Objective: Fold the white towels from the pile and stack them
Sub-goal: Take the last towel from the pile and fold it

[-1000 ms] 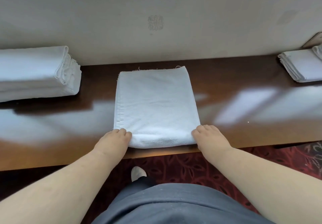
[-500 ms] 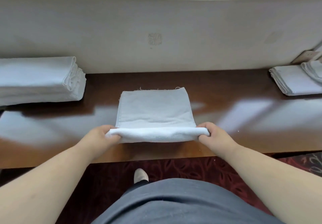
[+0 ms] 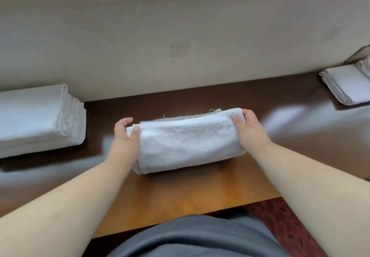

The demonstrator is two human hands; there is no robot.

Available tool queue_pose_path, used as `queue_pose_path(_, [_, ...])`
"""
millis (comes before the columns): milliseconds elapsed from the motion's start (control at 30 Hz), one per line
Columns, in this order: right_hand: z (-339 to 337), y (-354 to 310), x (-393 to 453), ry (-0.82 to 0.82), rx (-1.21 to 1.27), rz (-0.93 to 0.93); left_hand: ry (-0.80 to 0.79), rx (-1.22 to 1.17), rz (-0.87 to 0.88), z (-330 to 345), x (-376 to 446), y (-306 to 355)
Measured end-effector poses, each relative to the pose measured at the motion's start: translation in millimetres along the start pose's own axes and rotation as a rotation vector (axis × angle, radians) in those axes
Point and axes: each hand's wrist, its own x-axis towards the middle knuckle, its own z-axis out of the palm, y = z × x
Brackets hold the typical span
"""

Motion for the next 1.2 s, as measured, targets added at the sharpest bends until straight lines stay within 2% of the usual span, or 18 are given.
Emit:
queue_pose_path(267, [34.9,-0.2,60.0,0.019,-0.112,0.145,-0.128,-0.012,-0.158,18.1,65.1,-1.9])
queue_pose_path(433, [47.5,5.9,79.6,-0.005,-0.194,0.216,-0.178,-0.022,-0.123,23.4,84.5,-14.4])
queue_pose_path(500, [50.0,4.6,82.7,-0.028,-0.212,0.299,-0.16,0.054,-0.136,33.4,90.7,-12.4])
queue_pose_path(567, [51.0,0.3,84.0,0.019,-0.285,0.308,-0.075,0.248,-0.138,44.2,92.4,-4.2])
queue_pose_path(600, [50.9,-3.0,81.2,0.082,-0.364,0.246,-0.002,0.395,-0.059,47.6,88.4,2.3])
queue_pose_path(667, [53.8,-12.8,67.9,0.169,-0.523,-0.029,0.074,0.626,0.34,56.5,73.3,13.3])
queue_pose_path(733, [64.7,-22.1,47.3,0.072,-0.686,-0.348,-0.069,0.744,0.752,71.1,53.3,17.8])
queue_pose_path(767, [72.6,-22.7,35.6,-0.025,-0.781,-0.457,-0.176,0.825,0.858,78.8,44.0,17.0])
queue_pose_path(800, [81.3,-20.0,24.0,-0.126,-0.869,-0.519,-0.288,0.931,0.874,84.6,36.0,13.8])
queue_pose_path(867, [92.4,-9.2,8.4,-0.291,-1.003,-0.51,-0.434,1.079,0.744,89.0,30.2,-2.8])
queue_pose_path(933, [94.5,5.5,7.0,-0.362,-1.064,-0.435,-0.45,1.125,0.644,85.1,35.5,-21.0])
queue_pose_path(1200, [82.2,18.9,33.8,-0.27,-1.09,-0.267,-0.384,1.15,0.415,65.7,65.4,-32.8])
